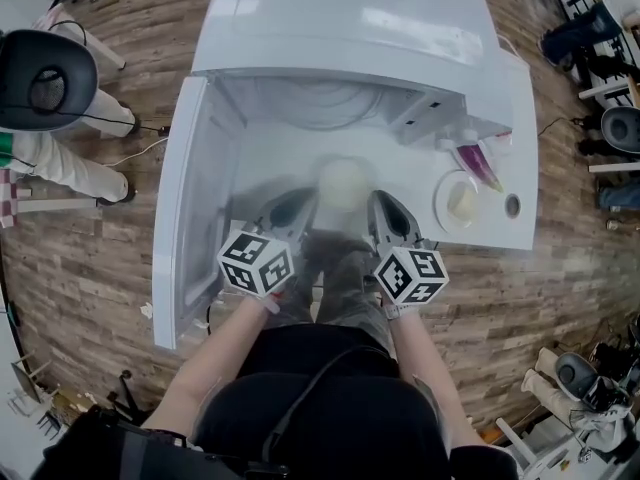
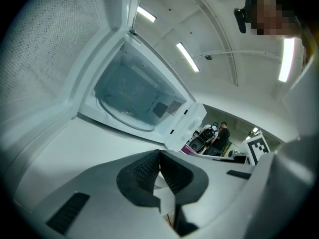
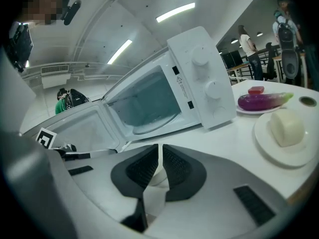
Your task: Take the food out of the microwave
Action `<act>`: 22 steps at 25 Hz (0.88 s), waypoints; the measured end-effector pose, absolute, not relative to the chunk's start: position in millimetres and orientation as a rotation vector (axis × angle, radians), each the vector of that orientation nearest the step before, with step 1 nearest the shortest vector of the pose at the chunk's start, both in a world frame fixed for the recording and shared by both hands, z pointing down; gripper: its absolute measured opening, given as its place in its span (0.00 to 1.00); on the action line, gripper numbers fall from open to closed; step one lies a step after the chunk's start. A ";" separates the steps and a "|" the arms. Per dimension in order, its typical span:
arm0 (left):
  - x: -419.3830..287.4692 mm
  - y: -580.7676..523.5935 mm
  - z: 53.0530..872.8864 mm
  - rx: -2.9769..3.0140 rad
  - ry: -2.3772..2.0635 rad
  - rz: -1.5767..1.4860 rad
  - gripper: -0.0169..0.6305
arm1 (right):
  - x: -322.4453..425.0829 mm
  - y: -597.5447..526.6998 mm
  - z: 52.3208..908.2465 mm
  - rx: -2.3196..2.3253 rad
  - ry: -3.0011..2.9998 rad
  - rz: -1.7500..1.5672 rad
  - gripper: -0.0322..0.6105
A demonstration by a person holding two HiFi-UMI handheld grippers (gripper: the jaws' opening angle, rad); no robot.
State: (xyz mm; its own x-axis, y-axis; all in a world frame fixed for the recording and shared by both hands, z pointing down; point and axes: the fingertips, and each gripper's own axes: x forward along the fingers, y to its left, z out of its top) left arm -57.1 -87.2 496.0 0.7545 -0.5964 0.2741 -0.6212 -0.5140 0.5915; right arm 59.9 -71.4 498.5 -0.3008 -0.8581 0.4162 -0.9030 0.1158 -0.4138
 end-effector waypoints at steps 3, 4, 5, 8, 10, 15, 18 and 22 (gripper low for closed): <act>-57.4 -85.6 493.6 2.262 -0.888 0.034 0.04 | 61.2 -70.0 492.8 1.806 -2.322 0.928 0.09; -56.9 -84.9 492.1 2.262 -0.881 0.028 0.04 | 61.3 -69.7 490.7 1.799 -2.334 0.925 0.09; -56.1 -84.0 490.2 2.260 -0.873 0.019 0.04 | 61.2 -69.0 488.5 1.787 -2.346 0.917 0.08; -56.3 -81.0 483.2 2.235 -0.863 -0.022 0.04 | 57.9 -65.1 481.7 1.720 -2.387 0.888 0.08; -59.8 -78.5 477.5 2.230 -0.881 -0.045 0.04 | 52.8 -60.8 474.8 1.661 -2.426 0.860 0.08; -60.5 -66.9 463.1 2.314 -0.960 -0.047 0.04 | 39.5 -50.3 454.0 1.478 -2.518 0.689 0.08; -58.3 -51.7 457.1 2.365 -0.992 -0.040 0.04 | 31.6 -38.7 446.2 1.389 -2.554 0.597 0.08; -57.4 -34.6 457.3 2.355 -1.021 -0.053 0.04 | 28.5 -23.6 441.2 1.336 -2.581 0.573 0.08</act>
State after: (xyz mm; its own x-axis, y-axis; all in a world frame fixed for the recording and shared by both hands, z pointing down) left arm -57.4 -34.6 457.3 0.7080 -0.6826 0.1811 -0.6600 -0.5483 0.5135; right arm 28.5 -23.6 441.2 -0.5805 -0.7452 0.3282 -0.8141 0.5222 -0.2542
